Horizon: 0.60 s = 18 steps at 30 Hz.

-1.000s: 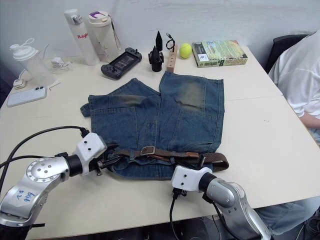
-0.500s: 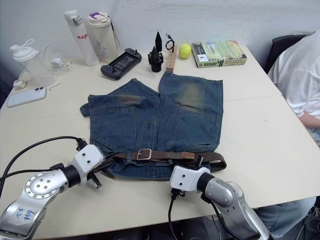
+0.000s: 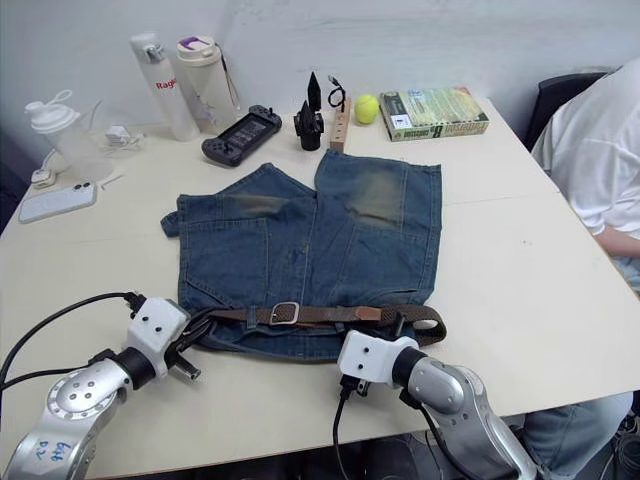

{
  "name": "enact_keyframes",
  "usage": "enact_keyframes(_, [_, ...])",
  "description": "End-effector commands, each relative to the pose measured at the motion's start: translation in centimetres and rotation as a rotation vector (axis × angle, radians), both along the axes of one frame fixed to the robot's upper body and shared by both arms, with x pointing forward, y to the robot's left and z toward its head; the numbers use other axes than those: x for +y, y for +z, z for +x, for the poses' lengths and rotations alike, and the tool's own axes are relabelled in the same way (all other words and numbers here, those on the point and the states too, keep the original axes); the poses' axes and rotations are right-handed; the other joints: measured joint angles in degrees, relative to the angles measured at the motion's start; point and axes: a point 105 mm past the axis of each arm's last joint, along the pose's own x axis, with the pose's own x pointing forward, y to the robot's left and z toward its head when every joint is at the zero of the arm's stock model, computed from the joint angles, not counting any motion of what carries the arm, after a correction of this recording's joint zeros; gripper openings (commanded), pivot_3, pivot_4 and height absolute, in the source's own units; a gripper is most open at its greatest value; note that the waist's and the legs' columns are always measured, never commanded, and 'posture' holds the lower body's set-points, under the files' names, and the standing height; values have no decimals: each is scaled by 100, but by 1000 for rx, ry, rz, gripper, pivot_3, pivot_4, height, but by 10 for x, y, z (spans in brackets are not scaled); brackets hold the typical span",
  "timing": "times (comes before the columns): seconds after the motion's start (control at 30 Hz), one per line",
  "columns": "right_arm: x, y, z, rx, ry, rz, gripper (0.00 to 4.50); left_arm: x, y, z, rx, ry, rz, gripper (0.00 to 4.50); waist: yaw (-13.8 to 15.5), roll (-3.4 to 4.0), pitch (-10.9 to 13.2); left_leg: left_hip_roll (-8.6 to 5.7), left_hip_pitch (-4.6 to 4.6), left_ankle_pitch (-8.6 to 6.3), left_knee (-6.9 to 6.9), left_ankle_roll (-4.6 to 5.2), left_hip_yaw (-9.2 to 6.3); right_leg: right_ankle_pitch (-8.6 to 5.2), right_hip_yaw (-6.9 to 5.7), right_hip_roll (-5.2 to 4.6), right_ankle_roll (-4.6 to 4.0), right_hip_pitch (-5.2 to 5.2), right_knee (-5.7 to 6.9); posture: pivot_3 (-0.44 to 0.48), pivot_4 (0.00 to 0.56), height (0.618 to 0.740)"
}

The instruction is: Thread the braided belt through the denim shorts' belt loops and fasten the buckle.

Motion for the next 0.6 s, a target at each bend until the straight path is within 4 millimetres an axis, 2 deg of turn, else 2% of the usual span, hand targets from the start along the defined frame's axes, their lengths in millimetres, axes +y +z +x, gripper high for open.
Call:
enact_keyframes(0.03, [-19, -9, 3, 44, -82, -43, 0, 35, -27, -10, 89, 65, 137, 1, 2, 0, 0, 4, -1, -1, 0, -4, 0, -2, -1, 3, -4, -2, 1, 0, 150, 717])
enact_keyframes(0.17, [-14, -8, 0, 54, -43, -35, 0, 18, -25, -13, 39, -82, 204, 1, 5, -4, 0, 6, -5, -2, 0, -6, 0, -5, -3, 4, -8, -3, 1, 0, 150, 717])
enact_keyframes(0.23, [-13, -6, 0, 54, -43, -29, 0, 20, -31, -17, 47, -110, 215, 1160, 4, -3, 0, 6, -5, -7, 0, -1, 1, -5, -2, 2, -8, -3, -4, 0, 150, 717])
enact_keyframes(0.27, [-13, -6, 1, 54, -45, -26, 0, 21, -33, -19, 52, -118, 207, 1360, 6, -3, 0, 6, -5, -8, 0, -1, 2, -5, -1, 2, -8, -3, -4, 0, 150, 717])
enact_keyframes(0.33, [-15, -4, 2, 52, -50, -22, 0, 22, -35, -24, 53, -148, 206, 2108, 9, -2, -1, 7, -5, -10, 0, 0, 0, -5, -3, 2, -8, -2, -7, 0, 150, 717])
enact_keyframes(0.37, [-15, -3, 3, 48, -53, -20, 0, 22, -34, -27, 49, -161, 200, 2512, 3, -2, -1, 8, -5, -12, 0, 1, 0, -5, -3, 2, -8, -2, -8, 0, 150, 717])
enact_keyframes(0.4, [-16, -1, 4, 43, -61, -15, 0, 23, -32, -29, 44, -173, 193, 3098, 3, -1, -2, 10, -5, -13, 0, 1, 0, -5, -2, 2, -8, -2, -10, 0, 150, 717])
enact_keyframes(0.43, [-18, 0, 5, 38, -67, -12, 0, 23, -31, -31, 41, -185, 189, 3238, 3, 1, -3, 10, -4, -15, 0, 2, 0, -5, -2, 2, -8, -1, -12, 0, 150, 717])
enact_keyframes(0.47, [-19, 3, 6, 41, -69, -2, 377, 20, -26, -34, 29, -209, 147, 3678, 7, 2, -3, 10, -4, -17, 0, 4, 0, -5, -2, 2, -8, -1, -13, 0, 150, 717])
enact_keyframes(0.53, [-21, 7, 5, 49, -64, 11, 1002, 14, -16, -40, 16, -254, 67, 3700, 8, 3, -3, 10, -6, -19, 1, 7, 0, -5, -2, 0, -8, -1, -18, 0, 150, 717])
enact_keyframes(0.6, [-23, 13, 2, 66, -43, 24, 1907, 9, -10, -47, 30, -301, 3, 3700, 9, 4, -1, 10, -9, -22, 4, 9, 1, -5, -2, -2, -8, -1, -19, 0, 150, 717])
